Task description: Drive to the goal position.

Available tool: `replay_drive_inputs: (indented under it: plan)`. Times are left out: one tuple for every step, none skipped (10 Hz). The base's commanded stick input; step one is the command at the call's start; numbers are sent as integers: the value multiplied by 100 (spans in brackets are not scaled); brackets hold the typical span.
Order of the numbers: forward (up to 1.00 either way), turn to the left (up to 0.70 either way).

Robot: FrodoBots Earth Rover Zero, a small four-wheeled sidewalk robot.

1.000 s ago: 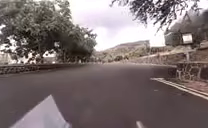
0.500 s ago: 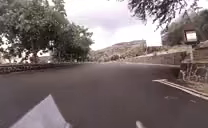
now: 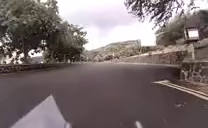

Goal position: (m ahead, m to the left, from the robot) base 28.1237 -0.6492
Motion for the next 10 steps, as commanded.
replay_drive_inputs:
  plan:
    - [100, -19]
    - [100, -19]
    - [100, -19]
    - [100, -19]
    - [100, -19]
    - [100, -19]
    - [100, -19]
    - [100, -19]
    - [100, -19]
    - [100, -19]
